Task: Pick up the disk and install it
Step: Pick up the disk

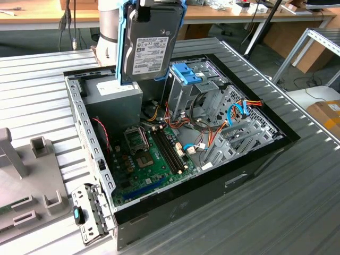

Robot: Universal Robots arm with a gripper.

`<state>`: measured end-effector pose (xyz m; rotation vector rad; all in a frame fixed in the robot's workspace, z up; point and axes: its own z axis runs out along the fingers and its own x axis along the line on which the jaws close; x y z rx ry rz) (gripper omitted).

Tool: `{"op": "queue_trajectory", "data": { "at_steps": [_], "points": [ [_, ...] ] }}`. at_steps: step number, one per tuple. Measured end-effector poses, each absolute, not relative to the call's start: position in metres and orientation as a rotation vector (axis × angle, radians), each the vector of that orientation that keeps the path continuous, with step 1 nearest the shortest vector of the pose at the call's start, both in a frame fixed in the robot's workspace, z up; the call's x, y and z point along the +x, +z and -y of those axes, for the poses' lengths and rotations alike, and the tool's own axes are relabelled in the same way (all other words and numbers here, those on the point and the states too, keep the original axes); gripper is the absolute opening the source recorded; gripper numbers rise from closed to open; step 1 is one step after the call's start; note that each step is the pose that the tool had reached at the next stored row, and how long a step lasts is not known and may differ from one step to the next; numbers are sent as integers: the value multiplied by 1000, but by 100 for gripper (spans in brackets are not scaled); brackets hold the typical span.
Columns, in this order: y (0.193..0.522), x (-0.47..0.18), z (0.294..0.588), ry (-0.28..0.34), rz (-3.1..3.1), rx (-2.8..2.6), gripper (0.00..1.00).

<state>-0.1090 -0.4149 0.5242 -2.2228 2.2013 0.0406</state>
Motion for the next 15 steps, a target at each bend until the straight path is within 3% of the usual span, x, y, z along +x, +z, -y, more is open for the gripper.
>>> {"op": "queue_trajectory", "data": {
  "at_steps": [6,15],
  "points": [
    [524,-106,433,41,-2201,-2223,37],
    [524,-106,433,41,-2201,-2223,37]
  ]
}}
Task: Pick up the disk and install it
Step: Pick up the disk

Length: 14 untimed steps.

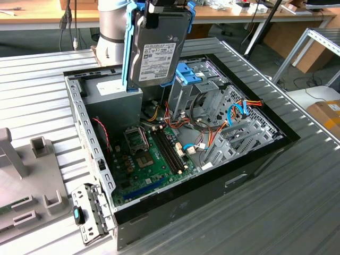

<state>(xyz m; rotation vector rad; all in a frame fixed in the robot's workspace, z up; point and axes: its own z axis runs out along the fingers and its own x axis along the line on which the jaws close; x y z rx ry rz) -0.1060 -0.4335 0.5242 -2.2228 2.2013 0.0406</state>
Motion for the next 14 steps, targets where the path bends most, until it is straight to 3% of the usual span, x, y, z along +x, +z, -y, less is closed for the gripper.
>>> {"op": "queue_trajectory", "data": {
  "at_steps": [6,14],
  "points": [
    [524,-106,436,41,-2201,-2223,37],
    [524,-106,473,40,-2200,-2223,37]
  ]
}}
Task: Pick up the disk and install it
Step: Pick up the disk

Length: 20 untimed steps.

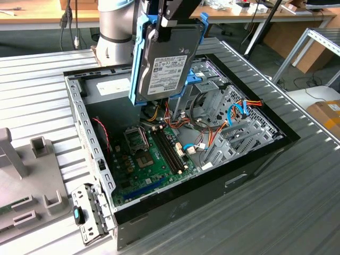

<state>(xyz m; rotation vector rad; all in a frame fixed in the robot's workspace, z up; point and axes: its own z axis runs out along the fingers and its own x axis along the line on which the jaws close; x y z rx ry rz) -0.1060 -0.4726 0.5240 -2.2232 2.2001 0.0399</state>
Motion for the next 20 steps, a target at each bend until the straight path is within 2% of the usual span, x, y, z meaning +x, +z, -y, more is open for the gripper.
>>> {"op": "queue_trajectory", "data": {
  "at_steps": [7,15,20],
  "points": [
    [524,-97,473,40,-2200,-2223,37],
    [524,-89,503,44,-2198,-2221,37],
    [524,-84,504,44,-2198,-2221,37]
  ]
}}
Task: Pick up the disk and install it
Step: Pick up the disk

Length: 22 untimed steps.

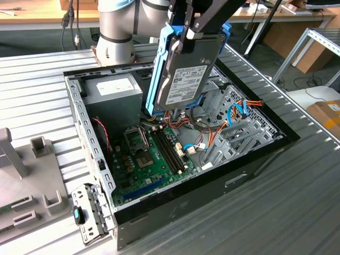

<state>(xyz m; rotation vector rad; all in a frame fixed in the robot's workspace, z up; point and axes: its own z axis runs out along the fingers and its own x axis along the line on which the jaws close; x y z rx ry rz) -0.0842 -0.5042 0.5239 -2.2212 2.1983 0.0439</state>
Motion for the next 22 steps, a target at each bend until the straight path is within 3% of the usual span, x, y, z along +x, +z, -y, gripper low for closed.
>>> {"op": "queue_trajectory", "data": {
  "at_steps": [22],
  "points": [
    [524,-65,514,44,-2198,-2221,37]
  ]
}}
